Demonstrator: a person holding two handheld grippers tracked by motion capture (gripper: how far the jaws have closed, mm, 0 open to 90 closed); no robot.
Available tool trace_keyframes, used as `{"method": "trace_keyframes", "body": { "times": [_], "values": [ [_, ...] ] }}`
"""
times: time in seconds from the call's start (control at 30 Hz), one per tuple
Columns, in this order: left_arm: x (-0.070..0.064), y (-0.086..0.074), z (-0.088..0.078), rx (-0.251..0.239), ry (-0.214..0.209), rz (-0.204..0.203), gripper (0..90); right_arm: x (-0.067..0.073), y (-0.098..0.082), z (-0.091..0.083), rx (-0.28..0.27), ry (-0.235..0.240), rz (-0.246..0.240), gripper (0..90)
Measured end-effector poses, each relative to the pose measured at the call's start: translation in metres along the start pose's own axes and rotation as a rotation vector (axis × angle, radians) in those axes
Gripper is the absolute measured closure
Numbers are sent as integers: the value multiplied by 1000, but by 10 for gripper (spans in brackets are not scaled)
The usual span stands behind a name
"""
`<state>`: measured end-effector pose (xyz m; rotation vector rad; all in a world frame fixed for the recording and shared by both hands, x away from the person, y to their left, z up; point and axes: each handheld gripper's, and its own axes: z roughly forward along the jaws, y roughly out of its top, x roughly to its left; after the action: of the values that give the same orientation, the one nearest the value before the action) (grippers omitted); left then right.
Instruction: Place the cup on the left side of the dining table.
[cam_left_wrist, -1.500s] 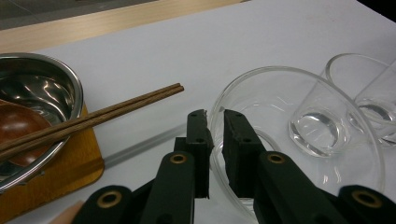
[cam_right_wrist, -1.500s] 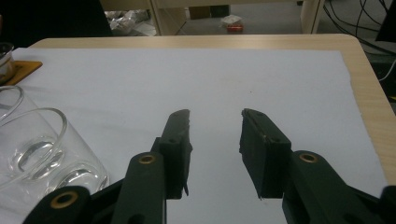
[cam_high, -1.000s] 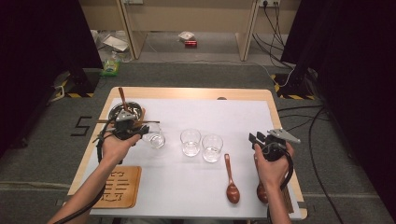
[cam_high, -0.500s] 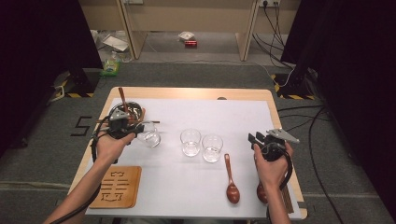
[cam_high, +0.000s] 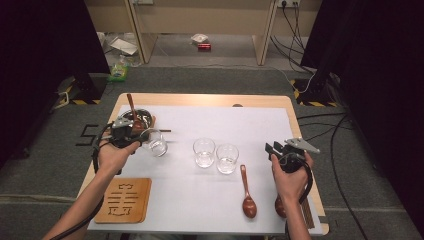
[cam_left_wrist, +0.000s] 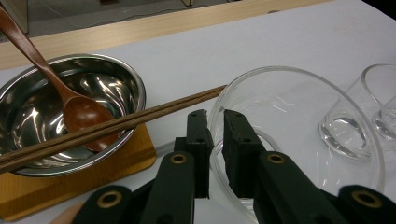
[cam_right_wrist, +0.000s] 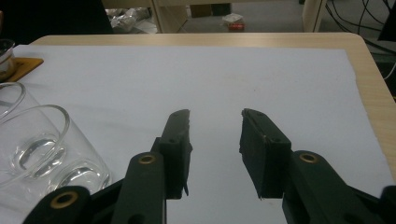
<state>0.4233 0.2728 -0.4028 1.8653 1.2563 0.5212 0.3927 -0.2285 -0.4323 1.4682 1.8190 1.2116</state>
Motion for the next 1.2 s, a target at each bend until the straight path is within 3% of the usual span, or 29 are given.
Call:
{"method": "trace_keyframes", "body": {
  "times": [1.2],
  "values": [
    [37, -12, 4, 19, 94, -51, 804, -1, 0, -1, -2, -3, -3, 626]
  ]
}}
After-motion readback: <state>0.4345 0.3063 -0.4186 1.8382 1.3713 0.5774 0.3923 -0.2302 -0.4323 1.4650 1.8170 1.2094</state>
